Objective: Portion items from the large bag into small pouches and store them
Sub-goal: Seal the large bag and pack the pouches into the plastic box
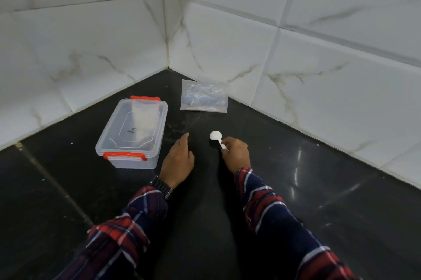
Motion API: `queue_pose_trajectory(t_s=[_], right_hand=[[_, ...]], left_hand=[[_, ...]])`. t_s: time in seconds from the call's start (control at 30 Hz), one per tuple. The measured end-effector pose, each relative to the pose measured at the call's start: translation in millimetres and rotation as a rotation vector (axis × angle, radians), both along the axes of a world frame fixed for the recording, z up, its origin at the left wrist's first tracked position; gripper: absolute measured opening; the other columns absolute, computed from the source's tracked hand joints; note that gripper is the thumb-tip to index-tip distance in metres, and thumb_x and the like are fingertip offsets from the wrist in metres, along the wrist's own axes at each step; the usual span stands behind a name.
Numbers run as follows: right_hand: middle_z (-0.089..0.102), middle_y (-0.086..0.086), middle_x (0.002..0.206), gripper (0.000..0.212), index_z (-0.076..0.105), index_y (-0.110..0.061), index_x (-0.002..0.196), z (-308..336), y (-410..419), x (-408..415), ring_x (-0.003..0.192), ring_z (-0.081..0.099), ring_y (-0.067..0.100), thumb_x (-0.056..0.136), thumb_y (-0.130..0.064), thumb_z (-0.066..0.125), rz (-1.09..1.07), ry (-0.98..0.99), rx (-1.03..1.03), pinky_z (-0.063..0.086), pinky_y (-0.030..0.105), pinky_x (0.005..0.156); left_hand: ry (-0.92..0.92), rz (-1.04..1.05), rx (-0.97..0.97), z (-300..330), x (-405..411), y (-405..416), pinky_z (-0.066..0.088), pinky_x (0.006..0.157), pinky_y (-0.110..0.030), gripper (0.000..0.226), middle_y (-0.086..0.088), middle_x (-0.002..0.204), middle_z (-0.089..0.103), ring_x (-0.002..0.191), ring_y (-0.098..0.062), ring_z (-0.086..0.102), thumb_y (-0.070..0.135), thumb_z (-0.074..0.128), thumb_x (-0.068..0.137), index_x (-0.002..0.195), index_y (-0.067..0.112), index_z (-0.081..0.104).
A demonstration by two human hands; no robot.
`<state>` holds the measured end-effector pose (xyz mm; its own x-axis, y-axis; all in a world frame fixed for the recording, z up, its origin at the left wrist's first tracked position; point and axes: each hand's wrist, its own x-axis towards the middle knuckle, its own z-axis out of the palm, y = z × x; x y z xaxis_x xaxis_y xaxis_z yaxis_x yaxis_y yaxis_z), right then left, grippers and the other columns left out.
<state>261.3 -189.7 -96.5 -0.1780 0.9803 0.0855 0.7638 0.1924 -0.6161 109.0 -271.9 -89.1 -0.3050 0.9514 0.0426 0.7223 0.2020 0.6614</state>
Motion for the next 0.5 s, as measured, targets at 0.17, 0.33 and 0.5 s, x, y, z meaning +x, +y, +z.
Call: queue_pose_trajectory(t_s=[0.17, 0.33, 0.5], right_hand=[[0.068, 0.006, 0.103, 0.018, 0.068, -0.015, 0.100, 20.5, 10.4, -61.1, 0.096, 0.064, 0.020, 0.083, -0.010, 0.068, 0.038, 0.094, -0.036, 0.053, 0.033, 0.089], [0.067, 0.005, 0.106, 0.015, 0.069, -0.012, 0.097, 23.6, 16.4, -115.4, 0.097, 0.064, 0.020, 0.082, -0.011, 0.070, 0.026, 0.151, -0.108, 0.051, 0.026, 0.087], [0.070, 0.013, 0.104, 0.024, 0.068, -0.003, 0.107, 3.1, 20.3, -140.6, 0.094, 0.067, 0.023, 0.086, -0.015, 0.066, -0.018, 0.051, -0.233, 0.056, 0.031, 0.082]], left_hand=[[-0.012, 0.156, 0.150, -6.9, -5.2, -9.2, 0.027, 0.111, -0.025, 0.058, -0.008, 0.150, 0.037, 0.138, -0.020, 0.037, 0.011, 0.051, 0.096, 0.148, 0.011, 0.025], [0.035, 0.224, 0.254, -14.9, -4.0, -22.1, 0.015, 0.115, -0.031, 0.057, -0.011, 0.152, 0.035, 0.142, -0.025, 0.031, 0.009, 0.051, 0.096, 0.147, 0.009, 0.027], [-0.066, 0.154, 0.211, -17.2, -4.7, -24.3, 0.025, 0.118, -0.042, 0.060, -0.011, 0.156, 0.024, 0.144, -0.027, 0.025, 0.011, 0.047, 0.097, 0.150, 0.010, 0.018]])
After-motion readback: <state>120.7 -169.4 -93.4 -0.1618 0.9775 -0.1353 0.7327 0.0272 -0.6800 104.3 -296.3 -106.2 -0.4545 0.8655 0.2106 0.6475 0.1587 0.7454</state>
